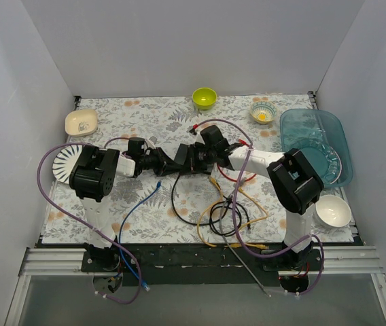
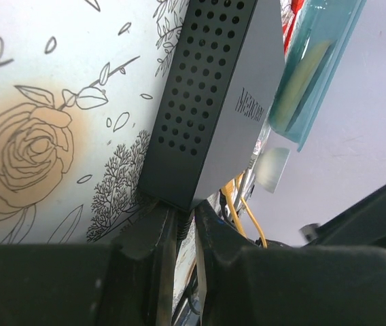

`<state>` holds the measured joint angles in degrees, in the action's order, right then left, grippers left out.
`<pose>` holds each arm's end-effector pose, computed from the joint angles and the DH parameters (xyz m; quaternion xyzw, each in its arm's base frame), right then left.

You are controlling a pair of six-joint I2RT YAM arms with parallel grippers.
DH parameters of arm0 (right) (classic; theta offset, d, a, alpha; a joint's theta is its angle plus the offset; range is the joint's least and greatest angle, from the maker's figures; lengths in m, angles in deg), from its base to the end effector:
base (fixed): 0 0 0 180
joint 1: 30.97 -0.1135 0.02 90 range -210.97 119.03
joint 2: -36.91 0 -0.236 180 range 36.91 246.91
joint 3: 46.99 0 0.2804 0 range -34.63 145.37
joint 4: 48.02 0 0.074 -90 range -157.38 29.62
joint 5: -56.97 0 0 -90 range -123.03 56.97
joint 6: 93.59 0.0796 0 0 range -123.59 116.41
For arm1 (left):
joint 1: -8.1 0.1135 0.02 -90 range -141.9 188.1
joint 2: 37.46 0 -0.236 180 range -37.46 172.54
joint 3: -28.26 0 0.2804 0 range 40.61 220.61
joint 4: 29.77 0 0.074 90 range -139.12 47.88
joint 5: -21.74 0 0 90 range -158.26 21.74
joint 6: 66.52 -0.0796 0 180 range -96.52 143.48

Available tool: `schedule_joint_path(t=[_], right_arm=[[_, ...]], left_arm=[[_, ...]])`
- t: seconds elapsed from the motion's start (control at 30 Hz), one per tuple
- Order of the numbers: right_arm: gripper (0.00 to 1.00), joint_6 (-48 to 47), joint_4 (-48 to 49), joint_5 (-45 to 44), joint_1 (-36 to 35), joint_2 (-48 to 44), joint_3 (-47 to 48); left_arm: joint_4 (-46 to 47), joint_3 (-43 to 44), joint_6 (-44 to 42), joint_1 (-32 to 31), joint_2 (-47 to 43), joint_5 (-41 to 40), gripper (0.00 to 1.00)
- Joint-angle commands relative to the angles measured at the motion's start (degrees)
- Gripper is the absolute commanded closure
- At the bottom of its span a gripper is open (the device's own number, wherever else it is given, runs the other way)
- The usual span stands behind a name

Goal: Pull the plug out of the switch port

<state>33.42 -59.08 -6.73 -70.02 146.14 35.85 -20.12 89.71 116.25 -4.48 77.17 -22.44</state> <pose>0.3384 0.3199 0.1233 -0.1162 0.8712 0.4263 0.2139 0.3587 -0.1385 0.0144 0.4277 -0.7464 0.5059 0.0641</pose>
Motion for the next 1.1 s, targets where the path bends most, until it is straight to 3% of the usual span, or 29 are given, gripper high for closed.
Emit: schedule_joint_path(t=[0.0, 0.33, 0.53, 0.63, 0.73, 0.8, 0.93, 1.07], right_arm=[[0.87, -1.2, -2.4, -1.8, 0.3, 3.0, -1.1], [0.89, -1.6, -8.2, -4.4, 2.2, 11.4, 9.0], [0.89, -1.2, -6.4, -5.4, 2.7, 9.0, 6.1], [0.88, -1.7, -2.0, -5.7, 2.7, 1.6, 1.1], [0.86, -3.2, -3.3, -9.8, 2.7, -4.6, -1.5], [0.83, -5.7, -5.6, -12.5, 2.8, -9.7, -2.4], [0.70, -8.4, -12.0, -19.3, 2.9, -18.2, -4.7], [0.69, -9.3, -18.8, -25.5, 5.6, -19.6, -6.8]], left_arm=[[-4.2, -2.6, -2.2, -0.8, -2.7, -3.2, 1.00], [-9.7, -7.9, -6.2, -0.7, -11.9, -3.5, 1.00], [-12.9, -9.6, -7.7, -0.7, -16.9, -4.7, 1.00], [-15.1, -9.5, -7.4, -0.4, -22.0, -7.4, 1.00], [-18.1, -7.6, -6.8, -0.2, -28.5, -11.4, 0.77], [-23.2, -5.9, -6.2, 0.0, -30.7, -14.3, 0.69], [-26.7, -5.8, -3.8, 0.0, -39.9, -21.6, 0.64], [-42.1, -3.6, -1.9, -0.1, -43.6, -34.5, 0.63]])
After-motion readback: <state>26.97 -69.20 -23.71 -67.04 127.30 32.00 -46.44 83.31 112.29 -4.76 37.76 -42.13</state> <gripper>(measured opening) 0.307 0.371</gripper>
